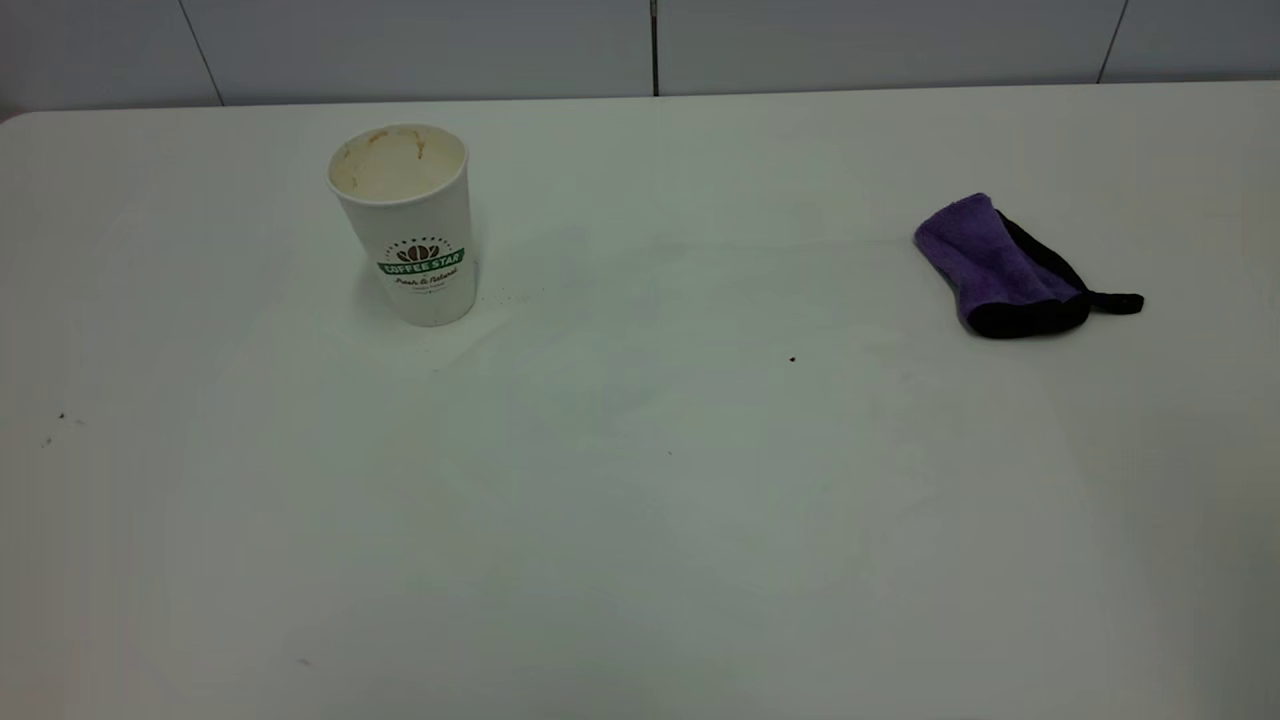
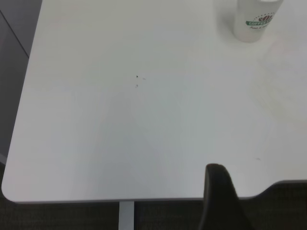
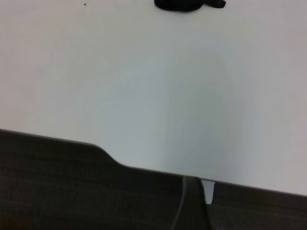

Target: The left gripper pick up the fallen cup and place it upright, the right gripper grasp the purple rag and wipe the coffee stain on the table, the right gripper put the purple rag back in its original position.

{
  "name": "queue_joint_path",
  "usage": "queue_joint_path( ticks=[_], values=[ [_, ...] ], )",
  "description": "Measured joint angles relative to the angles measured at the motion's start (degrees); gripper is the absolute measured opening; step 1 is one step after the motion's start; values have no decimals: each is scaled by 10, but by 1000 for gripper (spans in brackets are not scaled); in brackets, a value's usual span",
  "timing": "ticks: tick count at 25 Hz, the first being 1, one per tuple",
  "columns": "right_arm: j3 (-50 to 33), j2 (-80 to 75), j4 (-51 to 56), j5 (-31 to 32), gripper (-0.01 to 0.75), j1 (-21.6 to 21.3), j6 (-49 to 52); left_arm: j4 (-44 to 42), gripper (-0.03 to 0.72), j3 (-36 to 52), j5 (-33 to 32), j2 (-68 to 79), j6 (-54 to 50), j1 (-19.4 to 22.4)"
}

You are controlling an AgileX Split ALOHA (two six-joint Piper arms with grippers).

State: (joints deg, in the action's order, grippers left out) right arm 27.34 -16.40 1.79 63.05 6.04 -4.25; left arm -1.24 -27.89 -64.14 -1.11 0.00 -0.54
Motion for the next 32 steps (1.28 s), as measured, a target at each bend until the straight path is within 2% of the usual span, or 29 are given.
queue_joint_path(
  ticks=[7,15,21,32],
  values=[
    [0,0,0,0,496,0,0,0,462,0,0,0,0,0],
    [0,77,1,1,338,-68,18,0,462,0,0,0,0,0],
    [0,143,0,6,232,-73,31,0,462,0,0,0,0,0],
    [0,173,-9,9,211,-73,33,0,462,0,0,0,0,0]
  ],
)
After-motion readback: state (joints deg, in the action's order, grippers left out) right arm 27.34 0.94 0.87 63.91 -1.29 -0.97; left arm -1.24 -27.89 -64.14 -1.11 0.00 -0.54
